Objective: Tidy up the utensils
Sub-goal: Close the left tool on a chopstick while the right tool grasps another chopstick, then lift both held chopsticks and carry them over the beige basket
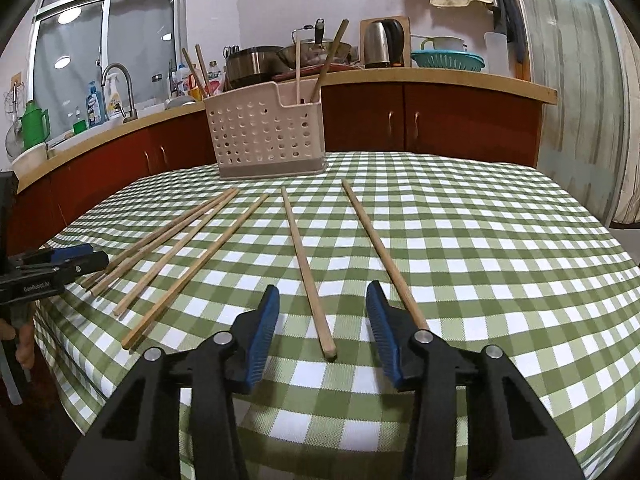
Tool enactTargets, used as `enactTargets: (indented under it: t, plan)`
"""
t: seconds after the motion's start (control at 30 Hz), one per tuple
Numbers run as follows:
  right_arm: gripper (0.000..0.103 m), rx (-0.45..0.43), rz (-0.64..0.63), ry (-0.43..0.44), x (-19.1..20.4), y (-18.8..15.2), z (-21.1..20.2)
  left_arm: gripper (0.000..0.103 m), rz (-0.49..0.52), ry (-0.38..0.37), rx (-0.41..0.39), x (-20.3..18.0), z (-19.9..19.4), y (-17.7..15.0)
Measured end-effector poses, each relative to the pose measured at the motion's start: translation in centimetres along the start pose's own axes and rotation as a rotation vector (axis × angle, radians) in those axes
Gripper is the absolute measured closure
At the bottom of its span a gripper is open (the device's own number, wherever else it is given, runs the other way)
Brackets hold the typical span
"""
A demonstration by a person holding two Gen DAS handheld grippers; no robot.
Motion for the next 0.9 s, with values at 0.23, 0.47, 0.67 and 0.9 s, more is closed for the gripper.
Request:
enactTargets:
  t: [0.23, 0.47, 0.67, 0.9]
  plan:
    - [0.076, 0.022, -0.008, 0.008, 0.4, -0.6, 0.5, 0.080, 0.001, -0.025, 0.017, 0.0, 0.5, -0.5]
    - [0.091, 0.024, -0.010, 0.011, 0.4, -0.8, 0.5, 0.096, 0.034, -0.035, 0.018, -0.6, 0.4, -0.8]
    - [0.096, 0.018, -0.022, 0.016, 1.1, -0.7, 0.1, 0.096, 0.042, -0.022, 0.006, -0.7, -0.2, -0.7]
    - [0.096, -0.051, -0.029, 0.004, 1.6, 1.0, -2.4, 0.096, 0.040, 0.007, -0.072, -0.3, -2.9, 0.5]
Point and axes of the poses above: each gripper's, at about its wrist camera, not at the fingertips, and z roughly the way its jaws point, x to its left, y to its top, the point moved 7 cm from there along z, roughly the way its jaws point, and after that the axes turned 13 degrees about x, right-handed, at the moved point
